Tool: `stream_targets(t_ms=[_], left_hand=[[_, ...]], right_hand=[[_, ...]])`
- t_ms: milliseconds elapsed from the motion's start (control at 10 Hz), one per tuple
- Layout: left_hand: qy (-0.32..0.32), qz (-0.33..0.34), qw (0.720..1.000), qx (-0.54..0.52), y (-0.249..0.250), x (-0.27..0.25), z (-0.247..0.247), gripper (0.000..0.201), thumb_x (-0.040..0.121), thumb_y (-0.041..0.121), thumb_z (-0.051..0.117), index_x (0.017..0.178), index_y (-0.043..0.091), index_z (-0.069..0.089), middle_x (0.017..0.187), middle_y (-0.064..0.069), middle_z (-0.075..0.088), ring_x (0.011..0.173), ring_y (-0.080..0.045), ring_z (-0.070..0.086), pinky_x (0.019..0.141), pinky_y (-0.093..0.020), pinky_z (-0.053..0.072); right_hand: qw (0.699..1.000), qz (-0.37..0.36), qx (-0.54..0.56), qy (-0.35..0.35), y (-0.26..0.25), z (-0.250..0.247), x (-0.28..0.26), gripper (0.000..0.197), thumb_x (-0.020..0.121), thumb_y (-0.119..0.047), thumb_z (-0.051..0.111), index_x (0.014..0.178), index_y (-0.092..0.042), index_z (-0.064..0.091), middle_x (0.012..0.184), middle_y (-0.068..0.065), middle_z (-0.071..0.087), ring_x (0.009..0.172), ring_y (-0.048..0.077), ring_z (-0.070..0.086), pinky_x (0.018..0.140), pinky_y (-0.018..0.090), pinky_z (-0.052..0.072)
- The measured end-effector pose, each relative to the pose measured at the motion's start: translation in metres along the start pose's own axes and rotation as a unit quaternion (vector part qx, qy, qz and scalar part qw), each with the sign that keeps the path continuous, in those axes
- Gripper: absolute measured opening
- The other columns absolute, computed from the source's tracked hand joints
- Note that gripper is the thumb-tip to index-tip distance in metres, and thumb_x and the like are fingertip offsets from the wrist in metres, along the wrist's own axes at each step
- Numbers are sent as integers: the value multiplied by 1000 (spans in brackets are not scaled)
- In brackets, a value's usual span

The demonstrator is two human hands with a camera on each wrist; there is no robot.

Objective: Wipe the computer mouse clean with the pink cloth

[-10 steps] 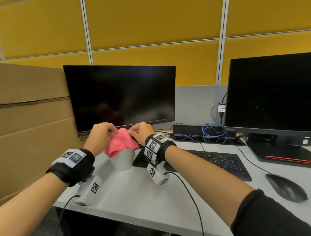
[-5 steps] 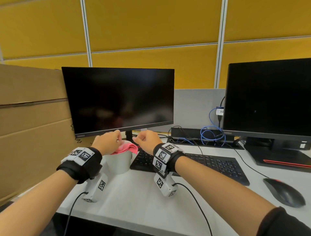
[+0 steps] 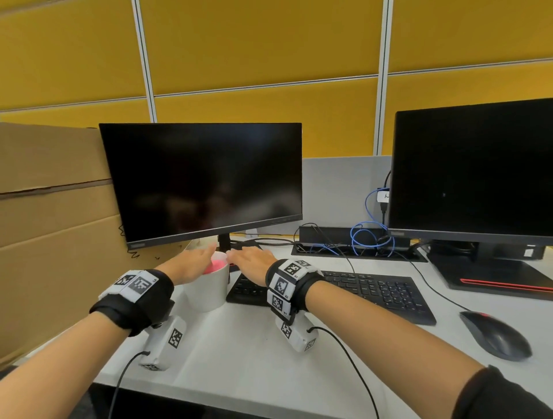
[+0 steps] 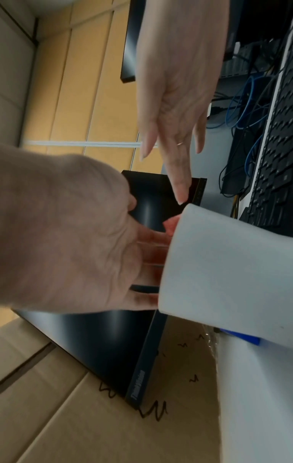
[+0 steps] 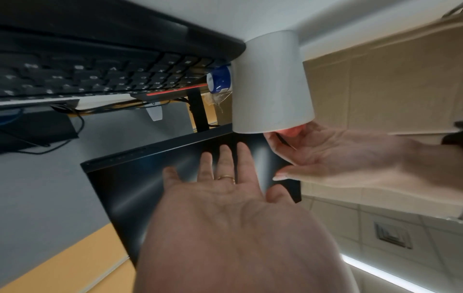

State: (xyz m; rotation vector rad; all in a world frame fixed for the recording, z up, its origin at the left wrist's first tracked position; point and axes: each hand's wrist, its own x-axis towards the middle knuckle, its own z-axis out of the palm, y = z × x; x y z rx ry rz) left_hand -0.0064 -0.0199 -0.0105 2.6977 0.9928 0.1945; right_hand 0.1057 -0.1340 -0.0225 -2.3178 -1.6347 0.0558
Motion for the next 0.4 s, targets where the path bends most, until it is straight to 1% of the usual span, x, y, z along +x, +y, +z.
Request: stream_targets(t_ms=[100, 200, 300, 400], left_hand=[[10, 29, 999, 10, 5, -8, -2, 55, 104, 40, 13, 142, 12, 42, 137, -13, 55, 122, -26, 54, 105, -30, 36], [-73, 7, 997, -23, 14, -13, -4, 65, 100, 54, 4, 154, 23, 21, 156, -8, 34, 142, -26, 34, 118, -37, 18], [-26, 21, 998, 46, 20, -13, -5, 50, 108, 37, 14, 156, 23, 13, 150, -13, 43, 135, -29, 43, 114, -39, 27], [30, 71, 988, 134, 30, -7, -5, 56, 106, 21, 31, 156, 25, 5, 141, -13, 50, 125, -30, 52, 106, -46, 41]], right_hand=[[999, 20, 33, -1, 11, -12, -11, 42, 107, -28, 27, 144, -10, 37, 146, 21, 43, 135, 37, 39, 114, 52, 28], [992, 60, 108, -3, 21, -23, -28, 59, 104, -48, 17, 146, -13, 39, 152, 15, 41, 138, 32, 38, 117, 50, 24], [991, 74, 111, 12, 38, -30, -39, 59, 103, -47, 20, 144, -11, 43, 147, 13, 46, 136, 33, 43, 114, 49, 29], [991, 85, 99, 34, 54, -44, -52, 57, 104, -45, 20, 145, -12, 41, 149, 15, 44, 137, 34, 41, 115, 46, 29]])
